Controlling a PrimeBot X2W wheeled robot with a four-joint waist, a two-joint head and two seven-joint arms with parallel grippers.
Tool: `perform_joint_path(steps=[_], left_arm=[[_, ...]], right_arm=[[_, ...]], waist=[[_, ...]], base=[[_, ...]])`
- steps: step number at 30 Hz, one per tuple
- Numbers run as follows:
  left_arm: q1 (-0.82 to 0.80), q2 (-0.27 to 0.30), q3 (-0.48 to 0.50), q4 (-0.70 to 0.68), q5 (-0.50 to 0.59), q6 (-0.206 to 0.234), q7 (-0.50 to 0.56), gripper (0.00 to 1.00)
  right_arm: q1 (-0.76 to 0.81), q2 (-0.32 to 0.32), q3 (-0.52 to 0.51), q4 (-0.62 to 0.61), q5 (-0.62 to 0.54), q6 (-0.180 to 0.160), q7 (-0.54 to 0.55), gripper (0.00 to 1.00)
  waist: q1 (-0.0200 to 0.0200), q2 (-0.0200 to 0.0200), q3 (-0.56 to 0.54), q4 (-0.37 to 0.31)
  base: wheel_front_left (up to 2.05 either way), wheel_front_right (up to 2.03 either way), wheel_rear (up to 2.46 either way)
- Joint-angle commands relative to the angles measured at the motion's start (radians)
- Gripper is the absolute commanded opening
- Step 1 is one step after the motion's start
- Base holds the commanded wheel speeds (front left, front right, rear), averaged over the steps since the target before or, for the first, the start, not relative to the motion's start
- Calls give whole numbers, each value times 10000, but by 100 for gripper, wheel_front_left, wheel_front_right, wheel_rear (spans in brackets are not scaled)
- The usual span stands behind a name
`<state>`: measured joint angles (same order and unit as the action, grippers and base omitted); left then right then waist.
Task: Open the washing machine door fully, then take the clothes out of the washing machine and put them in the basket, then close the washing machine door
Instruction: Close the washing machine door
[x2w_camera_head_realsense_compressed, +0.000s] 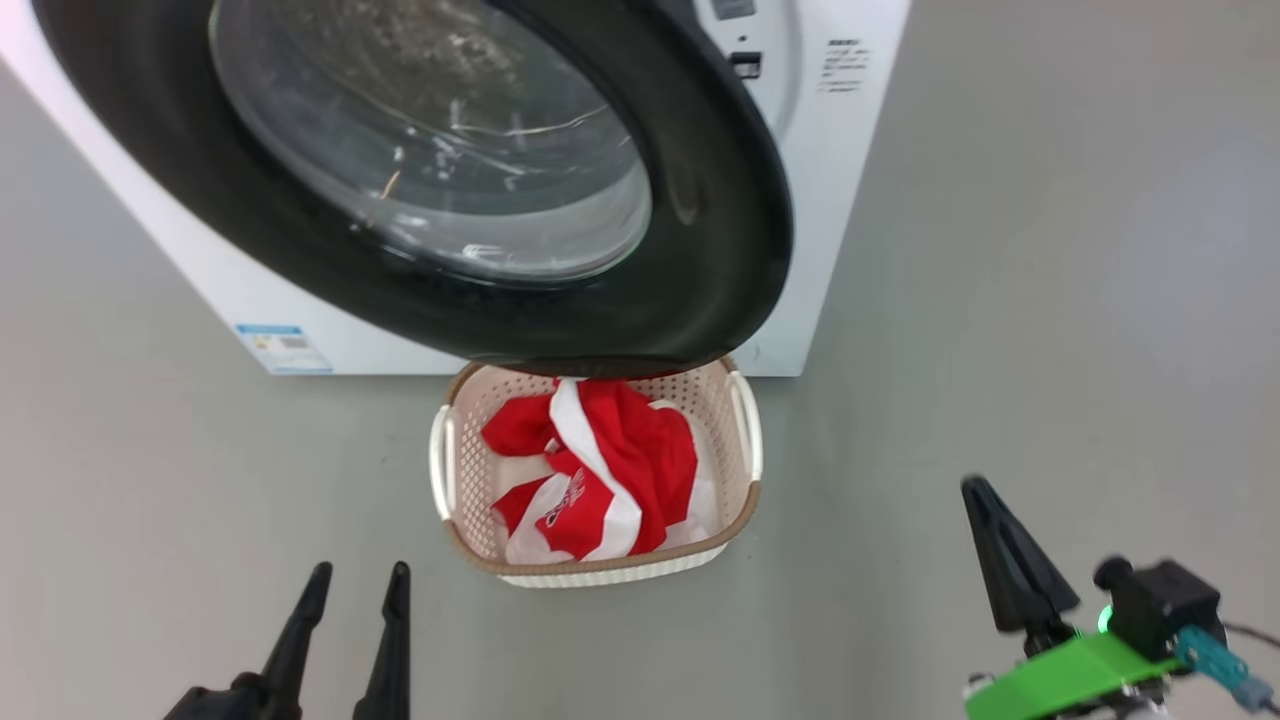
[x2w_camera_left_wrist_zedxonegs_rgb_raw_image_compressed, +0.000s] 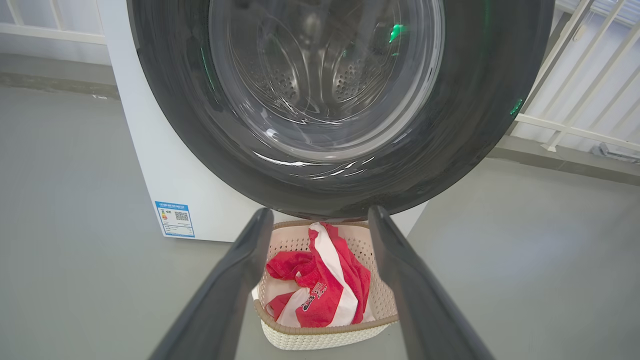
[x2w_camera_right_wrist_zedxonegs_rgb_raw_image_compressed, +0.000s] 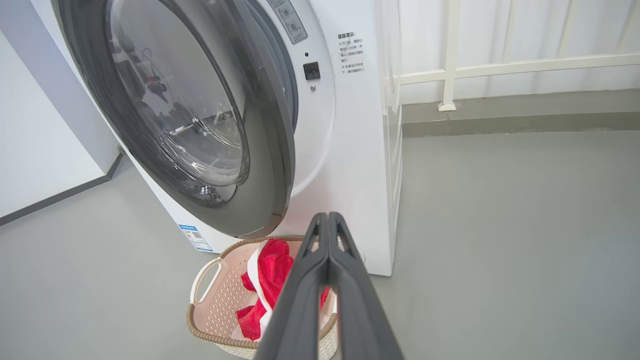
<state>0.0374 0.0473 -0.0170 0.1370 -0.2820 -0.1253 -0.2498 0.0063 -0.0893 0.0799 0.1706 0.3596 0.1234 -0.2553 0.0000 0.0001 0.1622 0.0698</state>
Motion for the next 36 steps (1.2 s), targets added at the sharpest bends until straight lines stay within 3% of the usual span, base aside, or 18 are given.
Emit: perform_joint_path(steps=[1,16,36], left_arm=[[-338,31,235,-269,-118,-54,-120,100],[-905,30,-300,-459,-540,-54,-120,100],[-2111,30,-882,-822,-1054,-36,-120,100]], right_arm=[[-445,-150,328,-237,16,73,-65,0],[-2583,-541,1096,-81,78,73,-65,0],[-4978,-825,793,-120,252,73,-65,0]], waist=[[0,-1,191,239],[0,-1,1291,1347],[0,-1,3242,2113]], base=[[0,0,0],[0,0,0],[0,0,0]])
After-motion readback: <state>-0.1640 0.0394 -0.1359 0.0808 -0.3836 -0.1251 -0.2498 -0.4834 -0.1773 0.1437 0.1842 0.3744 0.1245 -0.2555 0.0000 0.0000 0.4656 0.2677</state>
